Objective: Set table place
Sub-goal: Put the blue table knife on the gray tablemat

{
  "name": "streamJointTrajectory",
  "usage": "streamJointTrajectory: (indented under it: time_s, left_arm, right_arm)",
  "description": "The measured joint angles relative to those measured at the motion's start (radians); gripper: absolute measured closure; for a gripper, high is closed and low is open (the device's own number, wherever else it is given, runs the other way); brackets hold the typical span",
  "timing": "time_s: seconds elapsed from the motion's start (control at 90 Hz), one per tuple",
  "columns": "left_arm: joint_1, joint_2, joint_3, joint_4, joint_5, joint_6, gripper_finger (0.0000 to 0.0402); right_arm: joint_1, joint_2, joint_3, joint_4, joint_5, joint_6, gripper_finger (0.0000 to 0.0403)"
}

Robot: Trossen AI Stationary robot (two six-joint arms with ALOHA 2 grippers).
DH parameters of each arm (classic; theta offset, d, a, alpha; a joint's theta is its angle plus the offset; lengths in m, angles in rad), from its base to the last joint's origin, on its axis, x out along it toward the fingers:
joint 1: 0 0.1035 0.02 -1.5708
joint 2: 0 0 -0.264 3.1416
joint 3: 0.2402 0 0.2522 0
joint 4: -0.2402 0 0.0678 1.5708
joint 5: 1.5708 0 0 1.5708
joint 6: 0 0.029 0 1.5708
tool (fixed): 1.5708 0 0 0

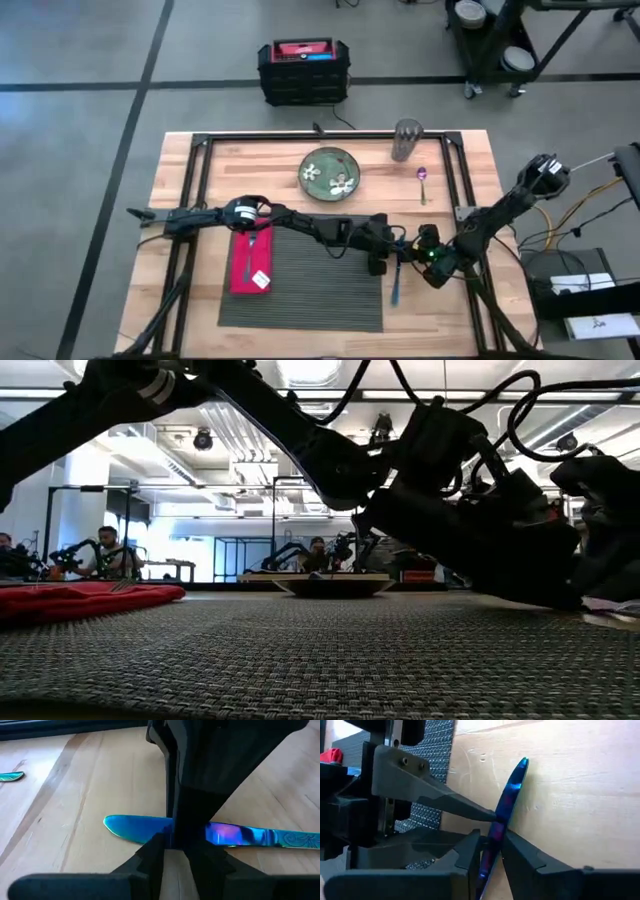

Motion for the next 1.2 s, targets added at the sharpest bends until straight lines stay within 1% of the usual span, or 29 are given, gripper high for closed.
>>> streamJointTrajectory:
  time_s: [0.189,0.367,0.5,0.744,0.867,0.956,1.078,1.2]
  left_arm:
    - [-0.001,0.002,0.000,0.020,0.000,-0.004,0.0326]
    - [-0.001,0.002,0.000,0.023,0.000,-0.006,0.0326]
    - [-0.002,-0.003,0.000,0.018,-0.001,-0.008,0.0326]
    - [-0.008,-0.069,0.000,-0.065,-0.005,-0.007,0.0326]
    - [-0.010,-0.146,0.000,-0.163,0.001,0.001,0.0326]
    - [-0.010,-0.210,0.002,-0.269,-0.001,0.012,0.0326]
    - [-0.020,-0.298,0.002,-0.471,-0.029,0.004,0.0326]
    - [-0.048,-0.411,0.001,-0.709,-0.073,-0.060,0.0326]
  right_arm:
    - [-0.006,0.020,0.004,0.009,0.015,-0.027,0.0363]
    - [-0.006,0.025,0.005,0.005,0.019,-0.090,0.0396]
    - [-0.004,0.026,0.014,-0.050,0.007,-0.127,0.0400]
    - [0.016,0.019,0.066,-0.129,0.008,-0.311,0.0402]
    - [0.016,0.012,0.112,-0.148,-0.020,-0.431,0.0401]
    - [0.017,-0.001,0.154,-0.156,-0.053,-0.520,0.0401]
    - [0.017,-0.013,0.213,-0.206,-0.096,-0.652,0.0401]
    - [0.018,-0.031,0.284,-0.280,-0.118,-0.754,0.0402]
